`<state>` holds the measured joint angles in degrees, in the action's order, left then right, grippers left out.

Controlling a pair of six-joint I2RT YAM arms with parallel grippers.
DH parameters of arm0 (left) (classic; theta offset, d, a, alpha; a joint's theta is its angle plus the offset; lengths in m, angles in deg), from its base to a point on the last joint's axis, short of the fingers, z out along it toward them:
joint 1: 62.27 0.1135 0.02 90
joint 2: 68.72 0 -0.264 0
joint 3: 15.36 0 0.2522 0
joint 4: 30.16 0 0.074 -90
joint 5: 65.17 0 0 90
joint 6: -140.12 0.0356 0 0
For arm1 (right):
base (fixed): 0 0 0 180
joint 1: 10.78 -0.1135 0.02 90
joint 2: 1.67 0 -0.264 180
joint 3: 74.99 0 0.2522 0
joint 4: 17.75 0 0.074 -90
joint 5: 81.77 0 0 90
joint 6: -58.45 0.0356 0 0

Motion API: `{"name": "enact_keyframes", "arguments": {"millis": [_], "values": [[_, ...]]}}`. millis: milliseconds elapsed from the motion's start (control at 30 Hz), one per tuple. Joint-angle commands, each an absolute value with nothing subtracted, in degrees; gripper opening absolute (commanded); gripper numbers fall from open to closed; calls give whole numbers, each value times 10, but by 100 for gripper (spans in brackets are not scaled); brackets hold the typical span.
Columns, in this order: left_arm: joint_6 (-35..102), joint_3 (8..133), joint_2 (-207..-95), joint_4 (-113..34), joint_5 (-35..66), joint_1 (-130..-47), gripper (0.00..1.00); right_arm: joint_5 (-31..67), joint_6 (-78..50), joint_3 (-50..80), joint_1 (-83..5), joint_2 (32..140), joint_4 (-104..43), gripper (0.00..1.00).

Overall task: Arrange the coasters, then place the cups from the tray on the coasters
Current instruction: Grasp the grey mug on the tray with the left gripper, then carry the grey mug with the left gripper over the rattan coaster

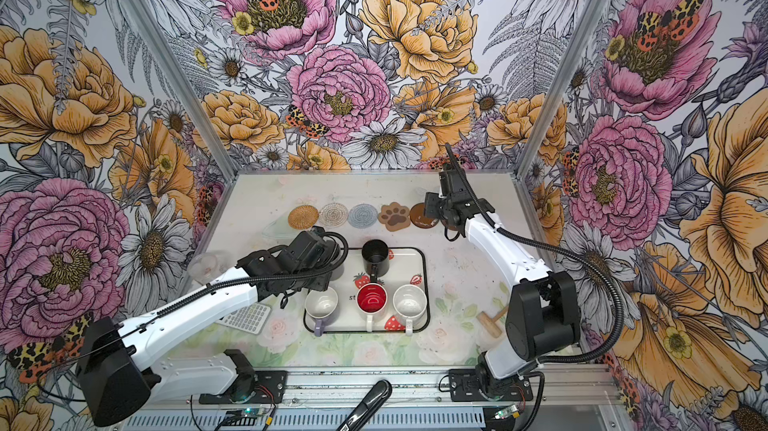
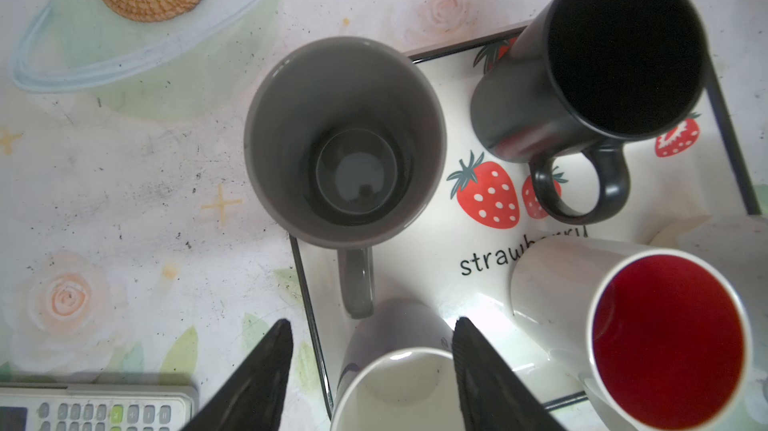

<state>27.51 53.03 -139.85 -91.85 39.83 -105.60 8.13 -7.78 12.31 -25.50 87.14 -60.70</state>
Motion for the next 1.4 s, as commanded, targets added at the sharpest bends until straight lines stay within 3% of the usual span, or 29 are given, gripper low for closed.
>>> {"name": "enact_keyframes", "arguments": {"millis": [0, 500, 800, 933, 1367], "values": [[265, 524, -1421, -913, 416, -1039, 62, 94, -67, 119, -259, 861, -583, 62], [280, 502, -1479, -818, 372, -992, 44, 96, -63, 117, -259, 869, -579, 62], [281, 499, -1495, -804, 348, -985, 20, 97, -62, 116, -259, 873, -579, 62], [278, 503, -1493, -804, 351, -984, 0, 99, -61, 115, -259, 876, -579, 63], [262, 543, -1443, -804, 386, -977, 0, 122, -63, 114, -259, 867, -578, 63]]}}
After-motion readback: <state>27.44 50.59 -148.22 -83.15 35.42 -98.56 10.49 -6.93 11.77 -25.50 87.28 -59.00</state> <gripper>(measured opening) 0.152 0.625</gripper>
